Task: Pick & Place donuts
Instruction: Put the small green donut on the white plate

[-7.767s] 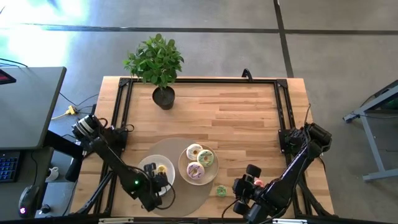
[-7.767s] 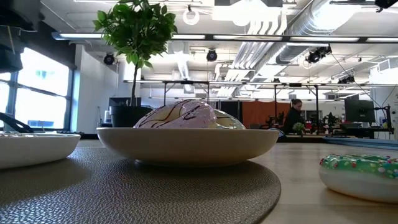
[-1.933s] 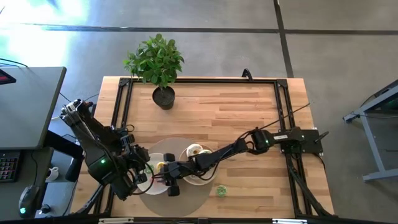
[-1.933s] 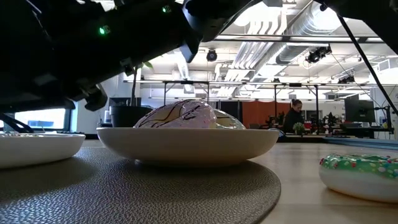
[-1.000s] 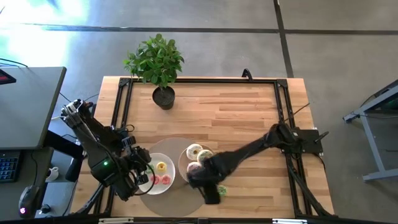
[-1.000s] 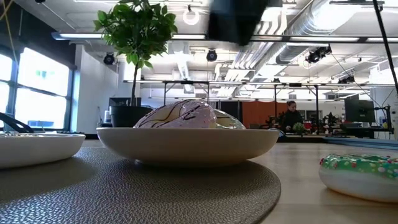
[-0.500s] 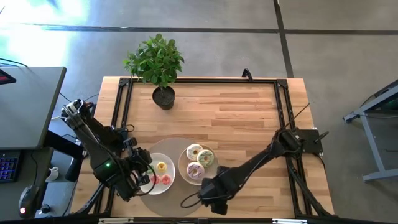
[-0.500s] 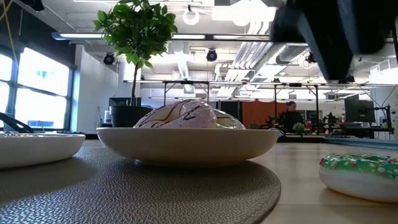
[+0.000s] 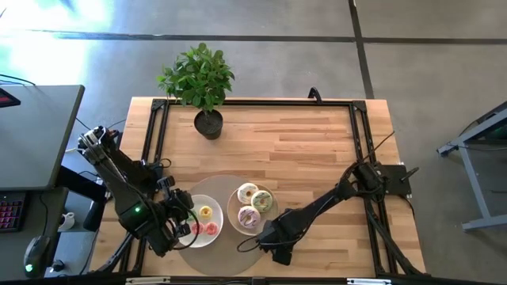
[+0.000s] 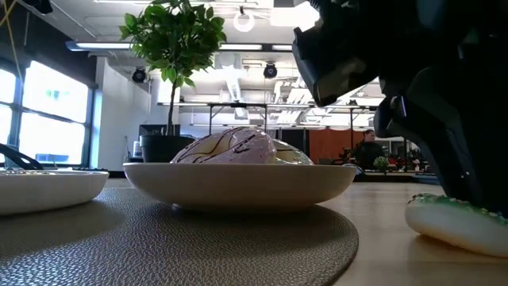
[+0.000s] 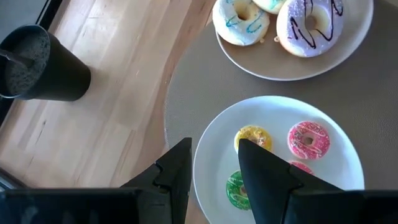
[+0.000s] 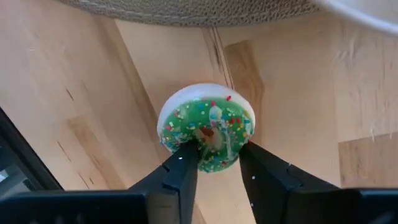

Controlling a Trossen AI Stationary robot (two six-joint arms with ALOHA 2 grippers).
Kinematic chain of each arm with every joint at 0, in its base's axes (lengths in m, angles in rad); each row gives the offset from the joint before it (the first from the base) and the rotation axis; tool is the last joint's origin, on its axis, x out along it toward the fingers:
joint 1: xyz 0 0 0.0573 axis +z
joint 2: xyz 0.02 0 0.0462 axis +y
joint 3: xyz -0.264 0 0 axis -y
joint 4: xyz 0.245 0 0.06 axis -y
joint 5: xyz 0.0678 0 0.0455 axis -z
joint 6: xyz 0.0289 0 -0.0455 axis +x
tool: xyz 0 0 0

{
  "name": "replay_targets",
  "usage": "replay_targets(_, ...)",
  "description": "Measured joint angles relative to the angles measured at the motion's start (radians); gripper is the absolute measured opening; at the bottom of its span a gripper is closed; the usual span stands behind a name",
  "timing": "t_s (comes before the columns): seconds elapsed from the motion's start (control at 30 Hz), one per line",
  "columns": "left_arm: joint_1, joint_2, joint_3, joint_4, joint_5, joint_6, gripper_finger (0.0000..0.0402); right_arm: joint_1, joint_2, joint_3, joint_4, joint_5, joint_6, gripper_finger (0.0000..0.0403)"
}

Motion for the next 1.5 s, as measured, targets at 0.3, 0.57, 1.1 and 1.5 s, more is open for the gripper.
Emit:
replay_targets(0.3,0.0,0.0,0.0,0.0,0.002,0.0,0.0128,0.006,0.007,0.078,0.019,-0.03,-0.011,0.0011)
replay_targets(0.57,0.0,0.0,0.0,0.0,-0.001,0.0,0.0128,0.016,0.002,0.265,0.17,0.096,-0.203,0.0019)
replay_targets(1.1,0.0,0.0,0.0,0.003,-0.006,-0.012,0.0128,-0.164,0.119,0.133,1.147,0.193,-0.443,0.0005)
replay_targets(1.5,0.0,0.0,0.0,-0.012,0.0,-0.034,0.0128,-0.229,0.16,0.134,0.956,0.27,-0.388,0.0011)
